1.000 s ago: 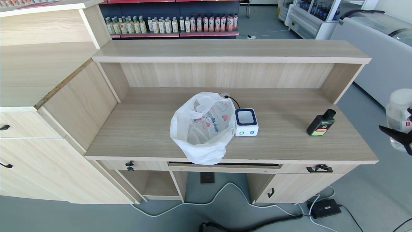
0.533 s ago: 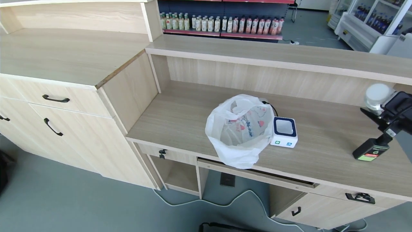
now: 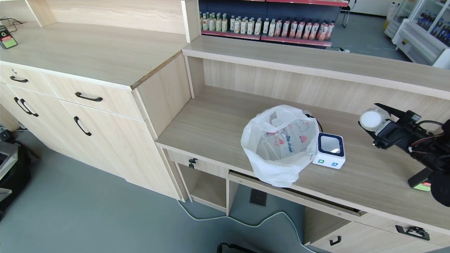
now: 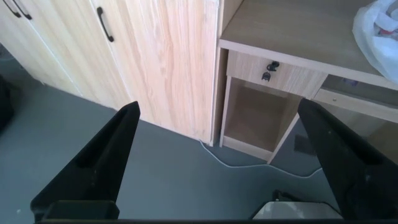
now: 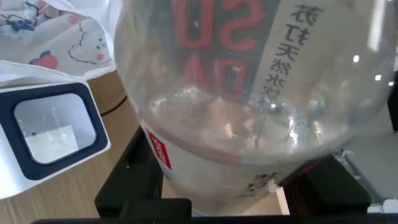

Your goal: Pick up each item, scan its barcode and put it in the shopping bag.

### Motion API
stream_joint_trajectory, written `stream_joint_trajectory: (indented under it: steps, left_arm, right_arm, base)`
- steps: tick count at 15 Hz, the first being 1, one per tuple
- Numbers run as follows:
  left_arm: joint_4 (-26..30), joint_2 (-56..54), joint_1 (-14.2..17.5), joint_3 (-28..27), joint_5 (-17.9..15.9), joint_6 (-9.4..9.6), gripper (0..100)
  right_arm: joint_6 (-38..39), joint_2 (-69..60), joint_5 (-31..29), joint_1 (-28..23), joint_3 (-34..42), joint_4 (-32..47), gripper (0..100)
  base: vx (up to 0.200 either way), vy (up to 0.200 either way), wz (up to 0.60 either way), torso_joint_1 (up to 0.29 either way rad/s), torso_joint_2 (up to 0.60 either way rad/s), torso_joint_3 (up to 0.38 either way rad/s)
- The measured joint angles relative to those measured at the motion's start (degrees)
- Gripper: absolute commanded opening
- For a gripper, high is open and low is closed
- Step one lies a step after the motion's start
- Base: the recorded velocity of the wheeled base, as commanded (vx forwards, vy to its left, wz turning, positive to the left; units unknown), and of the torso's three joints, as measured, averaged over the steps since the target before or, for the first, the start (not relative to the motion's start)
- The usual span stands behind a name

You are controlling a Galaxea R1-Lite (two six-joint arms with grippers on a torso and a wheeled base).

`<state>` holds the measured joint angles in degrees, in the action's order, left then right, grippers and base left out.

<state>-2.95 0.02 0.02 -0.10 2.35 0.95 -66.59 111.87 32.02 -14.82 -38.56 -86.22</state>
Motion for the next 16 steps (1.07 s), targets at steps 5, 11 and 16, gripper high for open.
stream_joint_trajectory:
  steps: [5,11,16]
  left_arm:
    - [-0.02,0.00,0.05,0.00,0.00,0.02,100]
    - [-0.02,0.00,0.07,0.00,-0.01,0.00,100]
    - [-0.02,0.00,0.05,0.00,0.00,0.02,100]
  right_arm:
    - [0.10,5.35,4.79,1.00,-0.13,-1.19,0]
    - [0.16,7.80,5.17,1.16,-0.90,-1.26,0]
    - [1.69,9.98,5.19,1.40,-2.50,-3.33,0]
  base:
    - [0.000,0.000,0.00,0.000,0.00,0.000]
    - [0.000,0.000,0.00,0.000,0.00,0.000]
    - [0.000,0.000,0.00,0.000,0.00,0.000]
